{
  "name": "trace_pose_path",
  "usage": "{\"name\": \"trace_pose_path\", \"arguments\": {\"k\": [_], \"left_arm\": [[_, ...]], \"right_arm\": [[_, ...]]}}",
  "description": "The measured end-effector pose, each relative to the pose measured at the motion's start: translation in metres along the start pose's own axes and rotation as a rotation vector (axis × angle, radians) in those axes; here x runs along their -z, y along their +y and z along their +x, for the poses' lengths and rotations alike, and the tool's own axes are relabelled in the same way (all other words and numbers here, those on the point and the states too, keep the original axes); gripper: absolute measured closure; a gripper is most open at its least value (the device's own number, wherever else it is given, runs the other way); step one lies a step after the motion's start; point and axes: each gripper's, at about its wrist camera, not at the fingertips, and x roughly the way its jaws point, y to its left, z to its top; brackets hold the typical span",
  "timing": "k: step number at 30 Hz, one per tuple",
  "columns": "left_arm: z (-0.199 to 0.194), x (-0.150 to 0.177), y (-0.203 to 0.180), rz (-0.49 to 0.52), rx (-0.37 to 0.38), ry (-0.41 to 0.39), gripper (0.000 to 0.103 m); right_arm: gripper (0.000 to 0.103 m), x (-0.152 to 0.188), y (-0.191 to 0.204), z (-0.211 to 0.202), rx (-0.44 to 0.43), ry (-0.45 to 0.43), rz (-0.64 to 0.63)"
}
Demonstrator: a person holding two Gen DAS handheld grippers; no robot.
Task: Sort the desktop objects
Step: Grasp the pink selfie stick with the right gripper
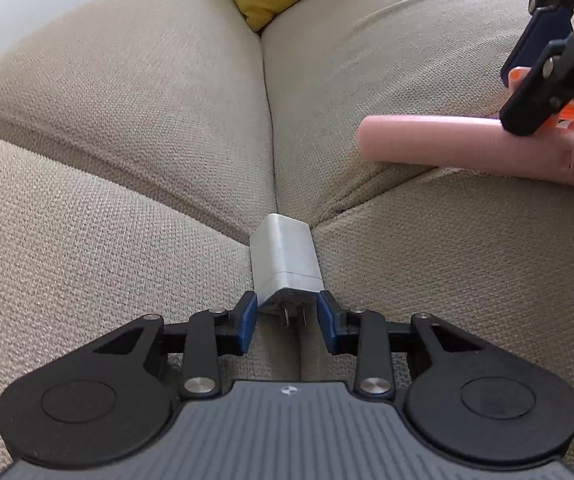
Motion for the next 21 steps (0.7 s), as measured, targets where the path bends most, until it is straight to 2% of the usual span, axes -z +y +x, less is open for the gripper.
{"name": "trace_pose_path", "arguments": {"k": [5,9,13,16,21], "left_arm": [[-0.002,0.000,-0.013,0.094,-0.066,-0.010,0.057],[-0.001,-0.003,-0.020,0.147,-0.098,-0.014,0.054],[-0.004,-0.008,-0.016,0.134,-0.078,-0.006,0.054],[-0.007,-0.011,-0.007,0.064,-0.046,0.002,0.051],[-0.005,-0.017,-0.005,0.023,-0.040,0.037,0.049]], "right_arm": [[0.083,0.003,-0.020,0.001,-0.028,0.025,0.088],[0.083,0.007,-0.021,0.001,-0.038,0.025,0.097],[0.082,0.007,-0.031,0.001,-0.043,0.022,0.107],[0.082,0.002,-0.030,0.005,-0.053,0.020,0.118],[0.082,-0.002,-0.031,0.011,-0.063,0.021,0.129]]}}
